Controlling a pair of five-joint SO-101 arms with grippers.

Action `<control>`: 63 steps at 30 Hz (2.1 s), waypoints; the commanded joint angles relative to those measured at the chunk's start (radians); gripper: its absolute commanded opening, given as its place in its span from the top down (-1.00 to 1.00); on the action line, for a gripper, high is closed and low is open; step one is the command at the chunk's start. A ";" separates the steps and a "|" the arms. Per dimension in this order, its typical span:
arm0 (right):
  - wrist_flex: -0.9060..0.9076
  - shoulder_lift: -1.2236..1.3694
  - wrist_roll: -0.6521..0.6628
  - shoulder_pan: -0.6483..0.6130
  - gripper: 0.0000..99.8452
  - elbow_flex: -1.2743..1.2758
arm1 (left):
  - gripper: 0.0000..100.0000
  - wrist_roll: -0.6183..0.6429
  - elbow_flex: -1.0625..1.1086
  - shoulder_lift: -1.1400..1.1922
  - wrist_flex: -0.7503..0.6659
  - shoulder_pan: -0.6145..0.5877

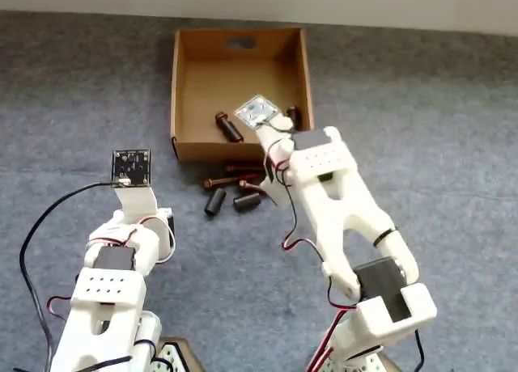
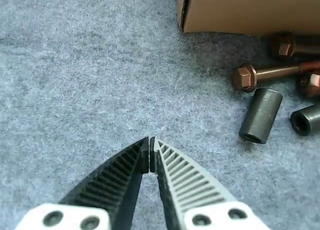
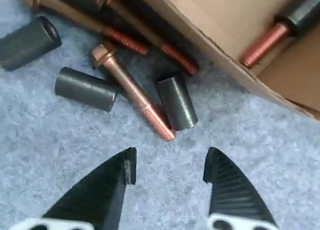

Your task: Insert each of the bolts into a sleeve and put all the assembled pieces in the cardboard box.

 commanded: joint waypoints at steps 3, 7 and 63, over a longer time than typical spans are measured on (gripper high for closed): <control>-0.128 -0.016 0.018 -0.010 0.56 0.039 | 0.91 -0.006 -0.004 -0.024 -0.015 -0.005; -0.136 0.107 0.018 -0.002 0.56 -0.021 | 0.91 -0.006 -0.004 -0.025 -0.015 -0.004; -0.044 0.278 0.215 -0.039 0.66 -0.220 | 0.91 -0.006 -0.004 -0.025 -0.015 -0.002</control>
